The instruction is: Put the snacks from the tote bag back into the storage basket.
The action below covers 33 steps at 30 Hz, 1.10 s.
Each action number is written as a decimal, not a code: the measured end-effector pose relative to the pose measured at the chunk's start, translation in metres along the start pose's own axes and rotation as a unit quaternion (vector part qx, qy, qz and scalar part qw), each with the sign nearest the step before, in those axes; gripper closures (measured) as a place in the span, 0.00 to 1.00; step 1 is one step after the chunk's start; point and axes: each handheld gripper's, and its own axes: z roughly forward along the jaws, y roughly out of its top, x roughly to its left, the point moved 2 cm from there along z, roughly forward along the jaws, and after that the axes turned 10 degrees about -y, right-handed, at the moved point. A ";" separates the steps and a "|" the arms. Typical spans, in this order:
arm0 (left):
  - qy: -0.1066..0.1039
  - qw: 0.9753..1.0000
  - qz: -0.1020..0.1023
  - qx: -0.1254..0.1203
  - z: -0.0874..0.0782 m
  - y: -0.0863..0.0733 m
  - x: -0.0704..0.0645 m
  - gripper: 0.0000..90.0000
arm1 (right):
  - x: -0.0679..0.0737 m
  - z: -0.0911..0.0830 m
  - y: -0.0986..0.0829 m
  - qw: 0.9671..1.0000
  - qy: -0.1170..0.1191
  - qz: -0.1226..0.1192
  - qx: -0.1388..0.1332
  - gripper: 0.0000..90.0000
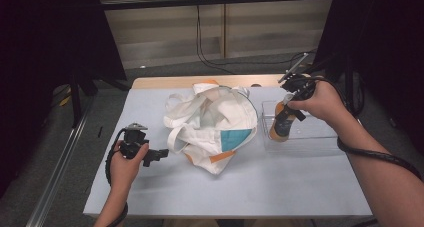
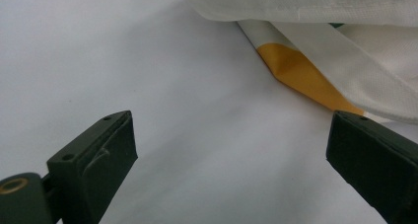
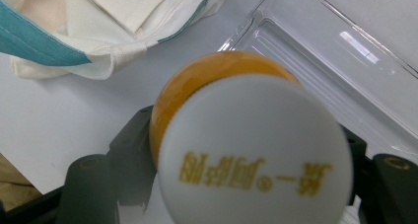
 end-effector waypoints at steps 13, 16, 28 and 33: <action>0.001 1.000 0.002 -0.002 -0.001 -0.001 0.001 0.05 | -0.001 0.007 -0.007 1.000 0.000 0.001 0.003 0.34; -0.001 1.000 0.000 0.000 -0.001 -0.001 0.001 0.05 | -0.001 0.009 -0.008 1.000 0.000 0.000 0.001 0.34; 0.000 1.000 0.000 0.000 -0.002 -0.001 0.001 0.05 | 0.003 0.015 -0.010 1.000 0.001 -0.002 0.007 0.34; 0.003 1.000 0.002 -0.002 -0.002 -0.001 0.001 0.05 | 0.004 0.019 -0.011 1.000 0.001 -0.004 0.010 0.34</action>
